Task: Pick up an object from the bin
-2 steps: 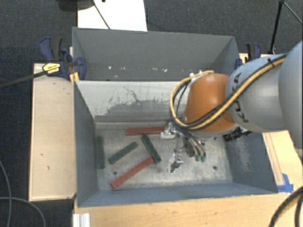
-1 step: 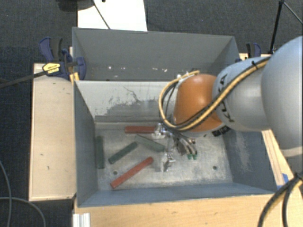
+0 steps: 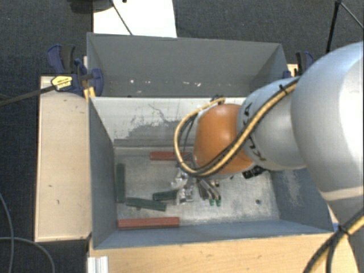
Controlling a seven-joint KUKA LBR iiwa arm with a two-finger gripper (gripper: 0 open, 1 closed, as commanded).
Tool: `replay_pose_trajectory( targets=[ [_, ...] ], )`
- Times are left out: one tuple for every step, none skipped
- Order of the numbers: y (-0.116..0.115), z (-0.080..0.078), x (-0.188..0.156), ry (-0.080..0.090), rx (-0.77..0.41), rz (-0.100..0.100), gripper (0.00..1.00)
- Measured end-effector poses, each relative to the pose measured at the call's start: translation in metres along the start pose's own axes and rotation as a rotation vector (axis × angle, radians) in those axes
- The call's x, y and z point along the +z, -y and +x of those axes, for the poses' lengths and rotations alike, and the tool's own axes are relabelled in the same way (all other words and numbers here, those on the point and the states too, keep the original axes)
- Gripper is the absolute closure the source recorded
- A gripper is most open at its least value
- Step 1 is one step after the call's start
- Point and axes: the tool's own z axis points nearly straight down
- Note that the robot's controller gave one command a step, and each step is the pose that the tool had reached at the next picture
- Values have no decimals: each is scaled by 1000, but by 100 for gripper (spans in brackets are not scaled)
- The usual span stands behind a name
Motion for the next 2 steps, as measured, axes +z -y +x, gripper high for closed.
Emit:
replay_pose_trajectory(
  targets=[
    [0,0,0,0,1,0,100],
    [-24,-10,-152,-8,-67,1,100]
  ],
)
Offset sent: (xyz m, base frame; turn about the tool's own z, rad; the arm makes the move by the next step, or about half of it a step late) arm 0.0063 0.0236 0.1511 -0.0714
